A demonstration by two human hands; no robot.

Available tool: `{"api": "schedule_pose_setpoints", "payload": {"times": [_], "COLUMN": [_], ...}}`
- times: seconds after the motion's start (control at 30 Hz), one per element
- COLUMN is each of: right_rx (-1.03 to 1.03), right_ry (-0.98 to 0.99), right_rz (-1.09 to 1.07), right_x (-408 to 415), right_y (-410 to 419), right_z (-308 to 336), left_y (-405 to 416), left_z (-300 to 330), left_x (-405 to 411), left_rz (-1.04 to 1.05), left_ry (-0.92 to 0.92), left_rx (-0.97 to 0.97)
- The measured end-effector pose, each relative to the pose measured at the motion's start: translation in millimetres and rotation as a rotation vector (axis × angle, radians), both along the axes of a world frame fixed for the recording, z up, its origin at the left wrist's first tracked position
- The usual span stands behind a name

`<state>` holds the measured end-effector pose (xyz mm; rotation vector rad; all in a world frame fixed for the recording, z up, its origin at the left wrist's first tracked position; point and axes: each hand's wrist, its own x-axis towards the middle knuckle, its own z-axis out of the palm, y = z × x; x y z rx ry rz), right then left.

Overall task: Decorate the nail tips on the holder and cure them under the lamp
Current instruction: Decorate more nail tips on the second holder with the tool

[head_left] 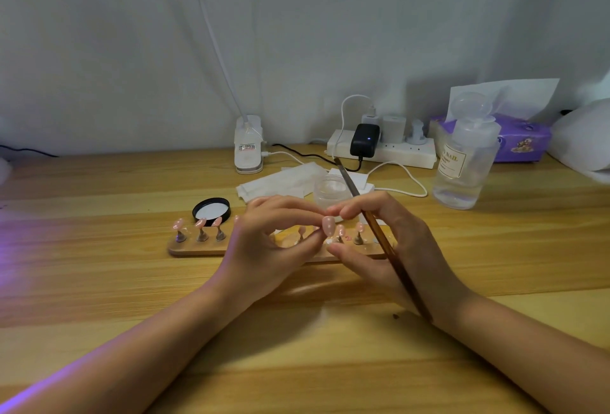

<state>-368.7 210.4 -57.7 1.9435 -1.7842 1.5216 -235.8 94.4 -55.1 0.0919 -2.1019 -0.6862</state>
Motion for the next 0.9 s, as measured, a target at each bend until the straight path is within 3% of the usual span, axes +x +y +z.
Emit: {"api": "schedule_pose_setpoints", "payload": {"times": [0.7,0.9], "right_rx": [-0.099,-0.114], "right_ry": [0.088,-0.075], "right_rz": [-0.096,-0.069], "right_x": [2,-6], "right_y": [-1,4], "right_z": [0,10], "left_y": [1,4], "left_z": [0,3], "left_x": [-4,-2], "left_rz": [0.004,0.067], "left_ry": [-0.064,-0.098], "left_rx": [-0.065,-0.023]}}
